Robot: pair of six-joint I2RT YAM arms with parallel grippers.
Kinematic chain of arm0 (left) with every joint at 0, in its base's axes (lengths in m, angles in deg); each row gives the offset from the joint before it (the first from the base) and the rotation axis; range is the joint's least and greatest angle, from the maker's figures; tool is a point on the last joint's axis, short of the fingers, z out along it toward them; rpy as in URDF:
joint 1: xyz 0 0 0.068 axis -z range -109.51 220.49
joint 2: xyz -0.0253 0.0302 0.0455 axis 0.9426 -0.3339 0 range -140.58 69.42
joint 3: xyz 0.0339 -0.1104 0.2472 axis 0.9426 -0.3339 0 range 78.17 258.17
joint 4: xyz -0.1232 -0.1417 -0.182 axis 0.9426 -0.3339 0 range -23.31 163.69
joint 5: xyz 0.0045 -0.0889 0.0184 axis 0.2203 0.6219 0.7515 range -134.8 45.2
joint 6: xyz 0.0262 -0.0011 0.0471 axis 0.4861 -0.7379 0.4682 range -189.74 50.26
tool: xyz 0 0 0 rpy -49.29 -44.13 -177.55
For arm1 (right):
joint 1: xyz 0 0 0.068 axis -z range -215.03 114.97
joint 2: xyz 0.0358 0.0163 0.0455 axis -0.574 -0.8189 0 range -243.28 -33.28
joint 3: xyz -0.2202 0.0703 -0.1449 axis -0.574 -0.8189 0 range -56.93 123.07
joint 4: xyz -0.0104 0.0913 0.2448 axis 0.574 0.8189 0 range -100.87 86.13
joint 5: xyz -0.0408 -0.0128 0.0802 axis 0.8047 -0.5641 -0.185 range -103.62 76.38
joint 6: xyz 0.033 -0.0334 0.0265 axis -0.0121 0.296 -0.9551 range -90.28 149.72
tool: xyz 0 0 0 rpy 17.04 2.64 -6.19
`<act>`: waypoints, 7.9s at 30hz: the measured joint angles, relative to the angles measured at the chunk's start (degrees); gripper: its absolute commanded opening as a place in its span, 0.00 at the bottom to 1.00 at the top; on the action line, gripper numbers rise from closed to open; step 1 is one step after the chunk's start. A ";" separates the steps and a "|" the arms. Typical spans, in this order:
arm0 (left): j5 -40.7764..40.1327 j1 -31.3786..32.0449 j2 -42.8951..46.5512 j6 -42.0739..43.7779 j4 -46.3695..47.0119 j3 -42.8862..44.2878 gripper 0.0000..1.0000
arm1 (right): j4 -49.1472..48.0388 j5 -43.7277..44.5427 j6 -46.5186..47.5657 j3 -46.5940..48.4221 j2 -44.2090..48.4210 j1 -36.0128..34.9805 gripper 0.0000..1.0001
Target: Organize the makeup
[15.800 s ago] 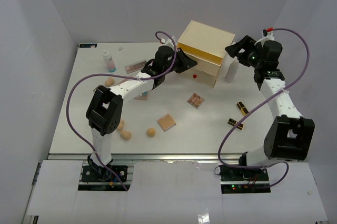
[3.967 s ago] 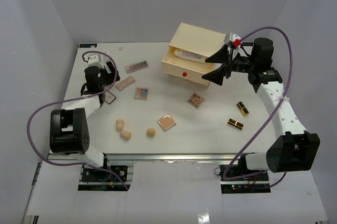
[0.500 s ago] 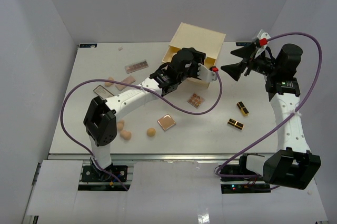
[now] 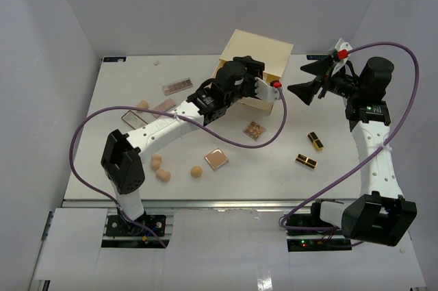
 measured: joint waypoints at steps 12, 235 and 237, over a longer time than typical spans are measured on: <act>3.48 -0.10 12.31 -27.81 0.06 -0.10 0.70 | 5.06 -1.71 5.47 3.84 -4.39 -1.64 0.93; 29.47 -24.81 -0.30 -97.78 27.16 -32.04 0.43 | 2.55 21.38 -12.85 48.78 -56.34 -6.19 0.87; 29.74 -24.80 0.08 -97.95 27.13 -32.64 0.54 | 2.96 21.37 -12.41 48.78 -56.33 -6.19 0.88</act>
